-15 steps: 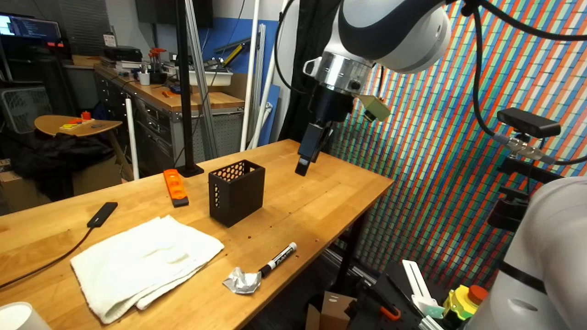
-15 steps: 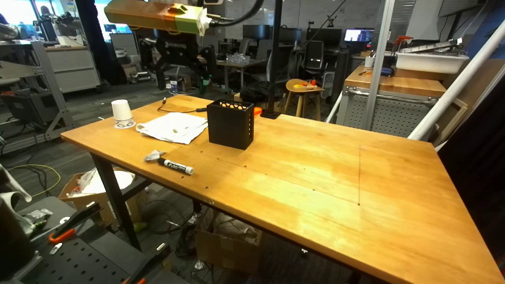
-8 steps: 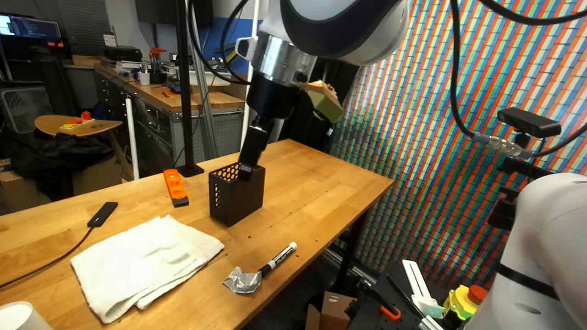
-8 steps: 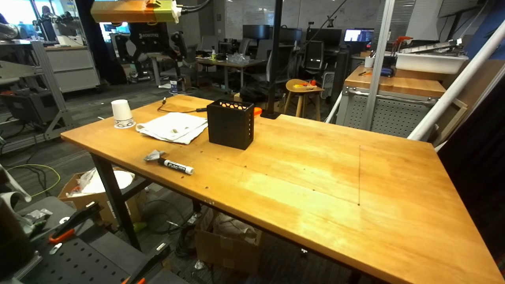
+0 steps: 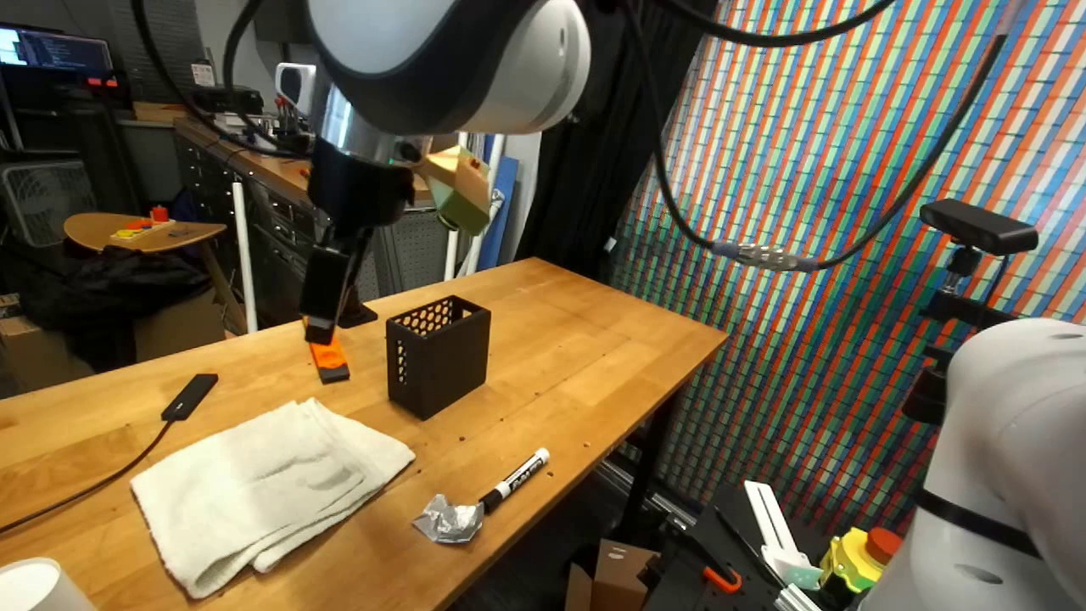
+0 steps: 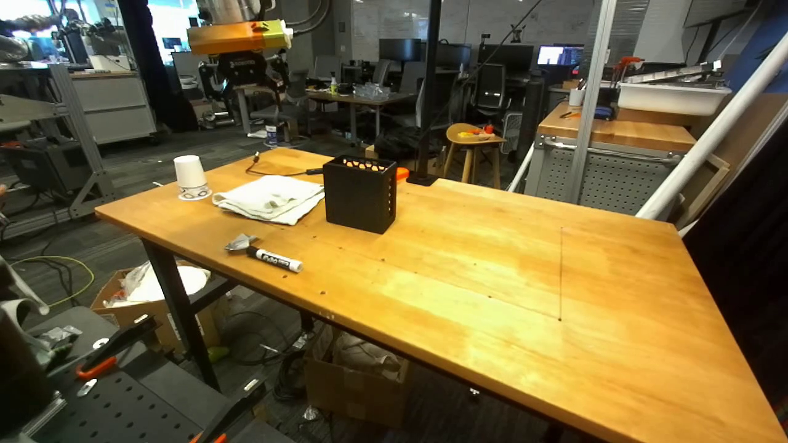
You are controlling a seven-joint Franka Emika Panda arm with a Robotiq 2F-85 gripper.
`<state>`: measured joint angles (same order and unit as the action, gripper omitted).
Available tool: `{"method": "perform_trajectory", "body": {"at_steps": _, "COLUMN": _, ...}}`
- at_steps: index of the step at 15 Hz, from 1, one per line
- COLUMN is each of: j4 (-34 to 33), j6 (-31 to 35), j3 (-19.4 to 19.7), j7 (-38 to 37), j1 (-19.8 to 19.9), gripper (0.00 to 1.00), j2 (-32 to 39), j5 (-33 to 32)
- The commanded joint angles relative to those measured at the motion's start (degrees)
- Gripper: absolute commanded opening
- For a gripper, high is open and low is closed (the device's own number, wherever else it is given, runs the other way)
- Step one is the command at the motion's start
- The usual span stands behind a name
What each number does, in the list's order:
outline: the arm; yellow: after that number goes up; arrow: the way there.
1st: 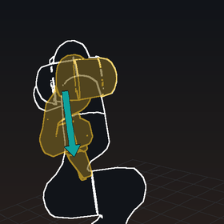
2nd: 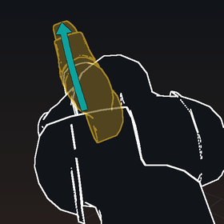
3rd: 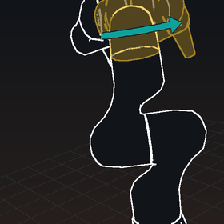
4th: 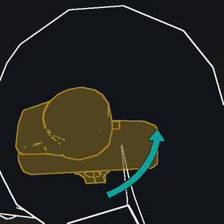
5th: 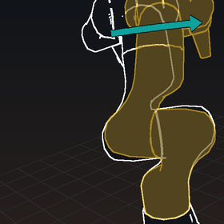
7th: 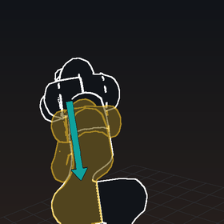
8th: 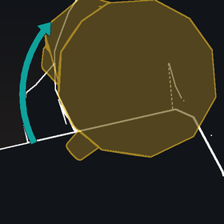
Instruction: Put the cloth in the black box
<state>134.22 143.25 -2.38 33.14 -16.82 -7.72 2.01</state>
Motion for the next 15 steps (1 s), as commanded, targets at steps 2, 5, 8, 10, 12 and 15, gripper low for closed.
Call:
{"method": "perform_trajectory", "body": {"at_steps": 2, "j4": -9.1, "j6": 3.0, "j3": -3.2, "j7": 3.0, "j1": 2.2, "gripper": 1.0, "j2": 13.1, "j5": -0.2}}
{"method": "perform_trajectory", "body": {"at_steps": 5, "j4": -12.8, "j6": 6.0, "j3": -5.1, "j7": 3.0, "j1": 4.1, "gripper": 1.0, "j2": 20.9, "j5": -0.9}}
{"method": "perform_trajectory", "body": {"at_steps": 8, "j4": -16.2, "j6": 7.9, "j3": -7.2, "j7": 2.9, "j1": 6.2, "gripper": 1.0, "j2": 28.3, "j5": -1.5}}
{"method": "perform_trajectory", "body": {"at_steps": 10, "j4": -18.3, "j6": 8.5, "j3": -8.5, "j7": 2.7, "j1": 7.5, "gripper": 1.0, "j2": 32.8, "j5": -1.8}}
{"method": "perform_trajectory", "body": {"at_steps": 12, "j4": -19.8, "j6": 8.0, "j3": -9.6, "j7": 2.3, "j1": 8.4, "gripper": 1.0, "j2": 36.4, "j5": -2.1}}
{"method": "perform_trajectory", "body": {"at_steps": 15, "j4": -19.3, "j6": 6.6, "j3": -10.7, "j7": 1.3, "j1": 9.4, "gripper": 1.0, "j2": 39.4, "j5": -2.6}}
